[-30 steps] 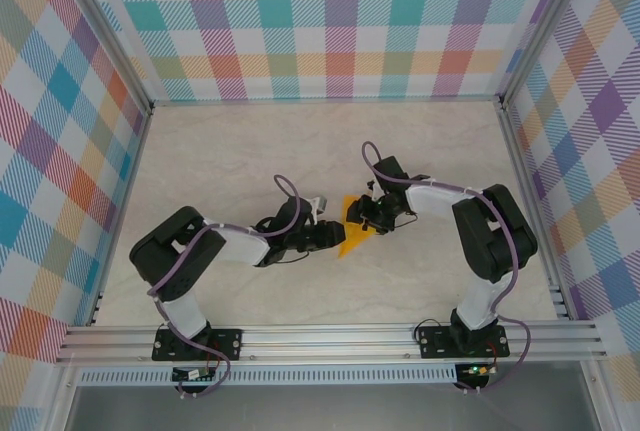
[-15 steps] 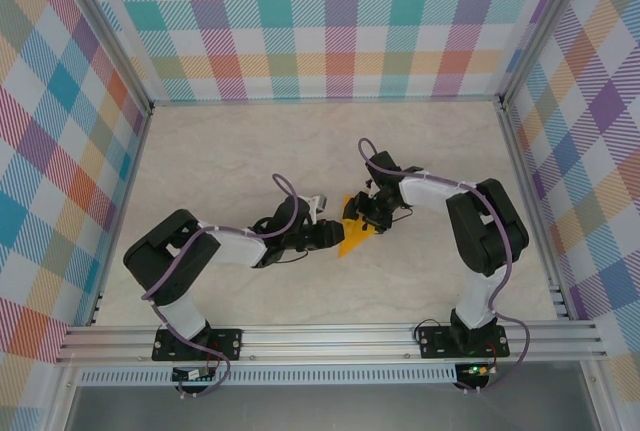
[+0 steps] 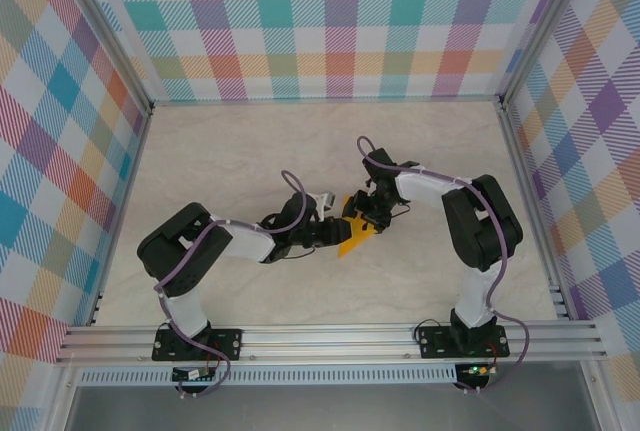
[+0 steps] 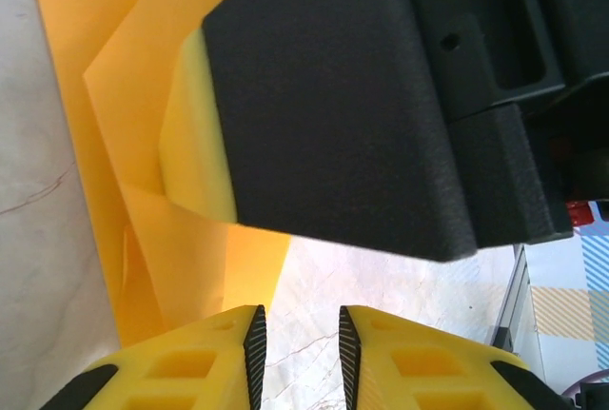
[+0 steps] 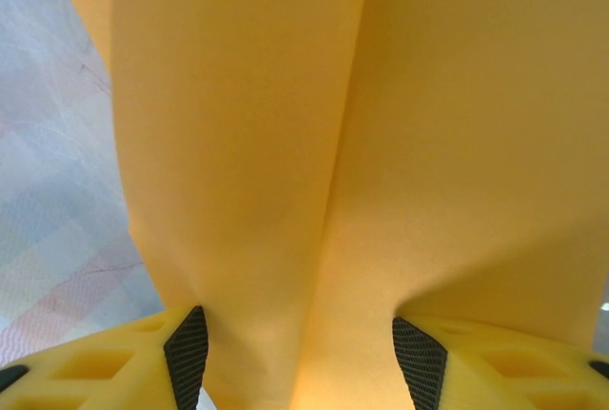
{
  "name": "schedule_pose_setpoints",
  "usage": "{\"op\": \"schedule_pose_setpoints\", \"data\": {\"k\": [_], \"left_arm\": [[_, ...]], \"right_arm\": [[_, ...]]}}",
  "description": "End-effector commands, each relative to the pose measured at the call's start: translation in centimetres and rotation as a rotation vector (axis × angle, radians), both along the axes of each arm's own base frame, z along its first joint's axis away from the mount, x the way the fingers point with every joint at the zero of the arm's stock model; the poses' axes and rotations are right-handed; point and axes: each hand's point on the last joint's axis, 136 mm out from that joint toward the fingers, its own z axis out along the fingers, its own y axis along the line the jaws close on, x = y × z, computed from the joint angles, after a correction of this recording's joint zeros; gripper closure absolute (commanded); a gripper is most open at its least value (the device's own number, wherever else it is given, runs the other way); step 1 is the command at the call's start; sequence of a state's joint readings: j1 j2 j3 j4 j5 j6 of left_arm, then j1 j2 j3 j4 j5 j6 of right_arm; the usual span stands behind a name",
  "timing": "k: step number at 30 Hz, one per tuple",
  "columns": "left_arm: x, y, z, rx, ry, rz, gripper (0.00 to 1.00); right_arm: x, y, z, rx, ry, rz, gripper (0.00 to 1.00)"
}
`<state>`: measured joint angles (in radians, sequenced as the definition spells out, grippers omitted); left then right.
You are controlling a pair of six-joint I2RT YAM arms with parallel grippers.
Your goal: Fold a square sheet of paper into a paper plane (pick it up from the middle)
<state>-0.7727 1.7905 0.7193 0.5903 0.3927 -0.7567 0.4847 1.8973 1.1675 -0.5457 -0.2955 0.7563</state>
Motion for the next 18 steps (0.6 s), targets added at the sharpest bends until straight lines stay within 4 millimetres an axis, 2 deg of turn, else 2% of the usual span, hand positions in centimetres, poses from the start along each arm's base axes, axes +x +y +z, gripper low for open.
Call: {"op": "schedule_pose_setpoints", "data": {"k": [1,11,18], "left_arm": [[-0.1,-0.9,-0.1,0.036,-0.011,-0.032,0.72],[-0.1,-0.6,-2.0,0.122,0.027,-0.025,0.76],[0.1,-0.2,-2.4,0.149,0.028,-0.003,0.78]], "right_arm": [[-2.9,-4.8,-6.1,-0.258,0.127,-0.037,0.40],[-3.0,-4.9,-6.4,-0.270,0.148,-0.048,0.40],[-3.2,-5.1,-6.6,-0.276,0.156,-0.054,0.42]]}}
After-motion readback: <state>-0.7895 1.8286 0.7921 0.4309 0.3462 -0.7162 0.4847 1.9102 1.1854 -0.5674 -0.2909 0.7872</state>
